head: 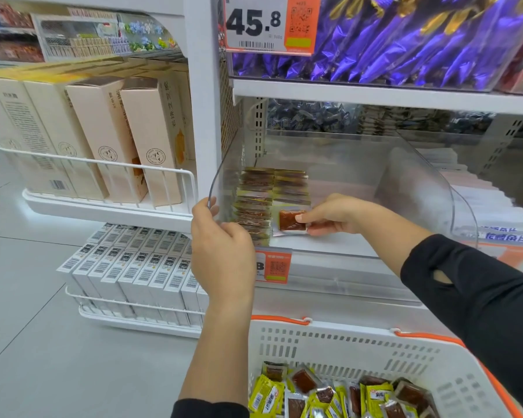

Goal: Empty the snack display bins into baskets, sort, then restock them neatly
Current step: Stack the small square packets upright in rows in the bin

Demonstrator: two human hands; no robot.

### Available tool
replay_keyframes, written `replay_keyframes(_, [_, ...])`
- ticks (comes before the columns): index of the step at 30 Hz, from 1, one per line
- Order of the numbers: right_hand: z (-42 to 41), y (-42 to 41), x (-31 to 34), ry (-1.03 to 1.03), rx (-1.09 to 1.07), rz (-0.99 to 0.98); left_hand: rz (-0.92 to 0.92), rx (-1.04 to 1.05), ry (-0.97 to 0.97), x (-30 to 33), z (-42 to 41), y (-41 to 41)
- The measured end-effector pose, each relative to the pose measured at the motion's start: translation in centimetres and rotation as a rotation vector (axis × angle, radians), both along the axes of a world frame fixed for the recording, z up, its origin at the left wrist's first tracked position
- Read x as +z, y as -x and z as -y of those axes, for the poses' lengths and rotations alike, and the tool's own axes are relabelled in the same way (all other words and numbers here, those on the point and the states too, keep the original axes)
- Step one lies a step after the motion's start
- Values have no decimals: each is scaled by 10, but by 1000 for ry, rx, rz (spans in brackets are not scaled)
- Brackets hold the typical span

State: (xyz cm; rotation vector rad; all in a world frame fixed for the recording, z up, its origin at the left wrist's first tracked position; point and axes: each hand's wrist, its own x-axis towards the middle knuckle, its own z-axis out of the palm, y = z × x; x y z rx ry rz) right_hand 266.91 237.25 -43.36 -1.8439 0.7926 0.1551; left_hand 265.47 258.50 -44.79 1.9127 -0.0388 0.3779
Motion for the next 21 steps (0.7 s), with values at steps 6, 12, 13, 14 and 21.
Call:
replay_keyframes(6, [-8, -4, -6, 256, 103, -73, 24, 13, 3, -2, 2, -2])
replay_keyframes(12, [-10, 29, 24, 311, 13, 81, 49, 24, 9, 0, 1, 4])
replay_keyframes(13, [-12, 41, 31, 326, -37, 198, 77, 29, 19, 1, -1, 9])
replay_keyframes(14, [-16, 55, 38, 349, -90, 330, 118, 27, 35, 4, -3, 15])
replay_keyframes(21, [-72, 173, 15, 111, -263, 886, 416, -38, 162, -22, 3, 89])
